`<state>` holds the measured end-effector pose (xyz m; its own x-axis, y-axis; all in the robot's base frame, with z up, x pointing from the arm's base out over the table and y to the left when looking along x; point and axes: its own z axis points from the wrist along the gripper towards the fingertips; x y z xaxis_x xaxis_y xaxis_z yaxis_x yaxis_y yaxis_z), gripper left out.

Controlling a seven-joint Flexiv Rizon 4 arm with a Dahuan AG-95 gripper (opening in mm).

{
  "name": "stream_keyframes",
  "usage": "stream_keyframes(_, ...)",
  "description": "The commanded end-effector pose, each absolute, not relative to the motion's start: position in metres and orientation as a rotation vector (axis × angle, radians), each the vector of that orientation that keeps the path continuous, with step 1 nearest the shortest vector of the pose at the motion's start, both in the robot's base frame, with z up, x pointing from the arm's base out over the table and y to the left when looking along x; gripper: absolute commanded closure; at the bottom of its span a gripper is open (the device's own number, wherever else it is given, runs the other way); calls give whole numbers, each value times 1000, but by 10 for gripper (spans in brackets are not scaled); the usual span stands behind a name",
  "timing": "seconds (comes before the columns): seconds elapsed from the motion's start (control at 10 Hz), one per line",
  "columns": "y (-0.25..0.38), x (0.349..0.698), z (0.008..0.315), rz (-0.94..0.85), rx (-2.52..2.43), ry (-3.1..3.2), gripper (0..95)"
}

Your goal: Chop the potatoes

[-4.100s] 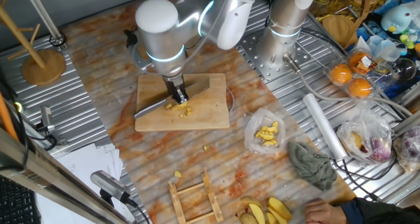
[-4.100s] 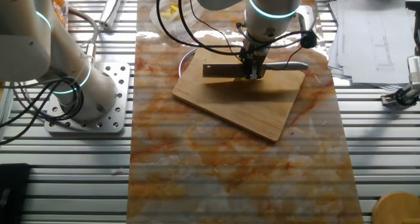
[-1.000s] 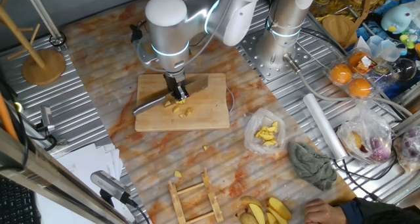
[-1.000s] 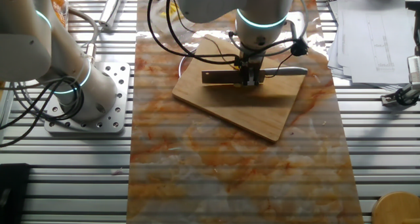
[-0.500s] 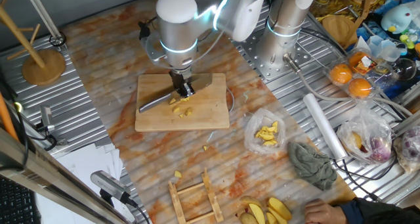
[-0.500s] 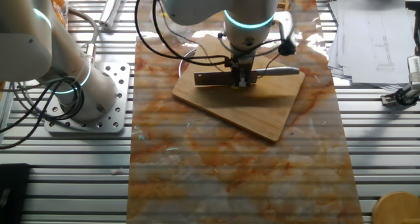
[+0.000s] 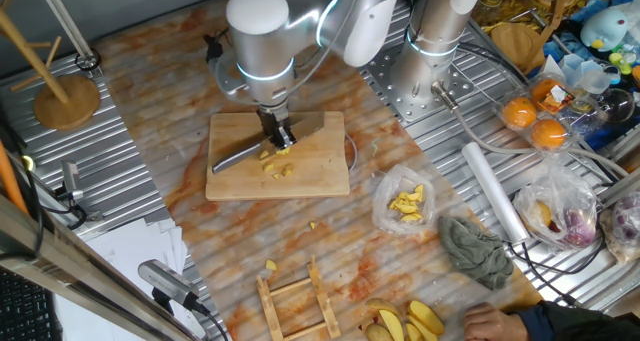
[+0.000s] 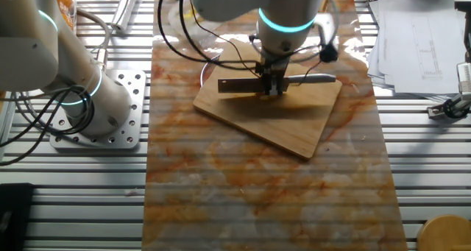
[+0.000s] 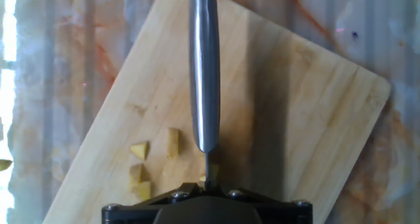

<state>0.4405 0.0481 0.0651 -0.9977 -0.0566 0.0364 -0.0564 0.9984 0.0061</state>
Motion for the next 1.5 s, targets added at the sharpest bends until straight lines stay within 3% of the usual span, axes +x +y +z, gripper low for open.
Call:
stream_keyframes(0.1, 55, 441, 87, -15, 110, -3072, 950)
stream_keyframes(1.5, 139, 487, 99, -183, 127, -2989, 950)
